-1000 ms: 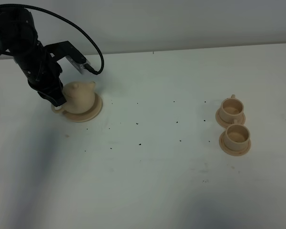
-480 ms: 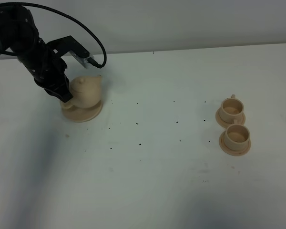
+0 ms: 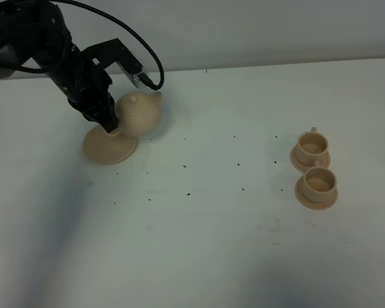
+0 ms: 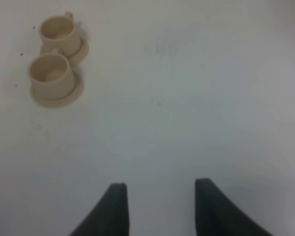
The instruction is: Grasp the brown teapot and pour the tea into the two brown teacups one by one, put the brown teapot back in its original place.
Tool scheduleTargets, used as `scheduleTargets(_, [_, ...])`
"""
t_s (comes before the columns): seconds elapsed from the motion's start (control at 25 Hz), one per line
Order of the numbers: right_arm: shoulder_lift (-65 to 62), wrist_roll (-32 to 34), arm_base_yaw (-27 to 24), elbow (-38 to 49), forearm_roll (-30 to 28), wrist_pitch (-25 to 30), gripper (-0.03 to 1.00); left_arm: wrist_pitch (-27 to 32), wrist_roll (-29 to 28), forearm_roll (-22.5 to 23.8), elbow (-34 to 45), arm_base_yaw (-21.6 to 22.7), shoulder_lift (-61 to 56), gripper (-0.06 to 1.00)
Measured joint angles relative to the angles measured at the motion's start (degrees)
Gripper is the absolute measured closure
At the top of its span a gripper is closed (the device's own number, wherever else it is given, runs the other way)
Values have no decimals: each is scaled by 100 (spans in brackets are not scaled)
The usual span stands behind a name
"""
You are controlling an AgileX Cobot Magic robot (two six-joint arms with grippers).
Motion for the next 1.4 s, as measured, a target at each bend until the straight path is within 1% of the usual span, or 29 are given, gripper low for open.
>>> scheduleTargets(0.36, [0, 0, 0, 0, 0, 0, 64, -450, 79, 11, 0, -741, 0, 82])
scheduleTargets(0.76, [0, 0, 0, 0, 0, 0, 64, -627, -44, -6, 0, -1596, 0, 82])
scheduleTargets(0.88, [0, 0, 0, 0, 0, 0, 64, -646, -152, -6, 0, -1772, 0, 82])
scheduleTargets(1.2, [0, 0, 0, 0, 0, 0, 64, -954, -536, -6, 0, -2262, 0, 82])
scheduleTargets(1.4, [0, 0, 0, 0, 0, 0, 64, -1067, -646, 91, 0, -2406, 45, 82])
